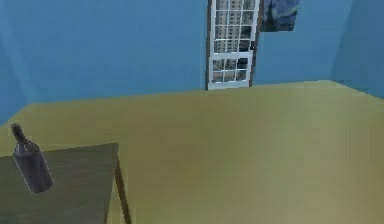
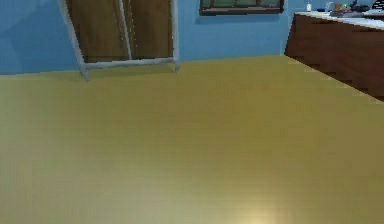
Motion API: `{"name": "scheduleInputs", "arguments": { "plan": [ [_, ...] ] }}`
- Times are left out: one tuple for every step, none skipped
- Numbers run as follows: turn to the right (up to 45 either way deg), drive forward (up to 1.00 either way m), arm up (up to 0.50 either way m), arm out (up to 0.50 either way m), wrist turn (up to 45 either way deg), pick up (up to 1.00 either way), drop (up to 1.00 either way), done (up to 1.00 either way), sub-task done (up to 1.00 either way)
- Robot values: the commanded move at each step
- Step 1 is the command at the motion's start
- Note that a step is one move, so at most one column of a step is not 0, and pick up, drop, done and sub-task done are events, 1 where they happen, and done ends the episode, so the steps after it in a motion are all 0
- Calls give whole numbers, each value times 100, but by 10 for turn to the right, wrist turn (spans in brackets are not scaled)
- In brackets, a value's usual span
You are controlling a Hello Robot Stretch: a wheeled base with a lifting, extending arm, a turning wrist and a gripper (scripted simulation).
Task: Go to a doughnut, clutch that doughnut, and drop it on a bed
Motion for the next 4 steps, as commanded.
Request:
{"name": "scheduleInputs", "arguments": {
  "plan": [
    [0, 25, 0, 0, 0, 0, 0, 0, 0],
    [-120, 0, 0, 0, 0, 0, 0, 0, 0],
    [0, 100, 0, 0, 0, 0, 0, 0, 0],
    [-420, 0, 0, 0, 0, 0, 0, 0, 0]
  ]
}}
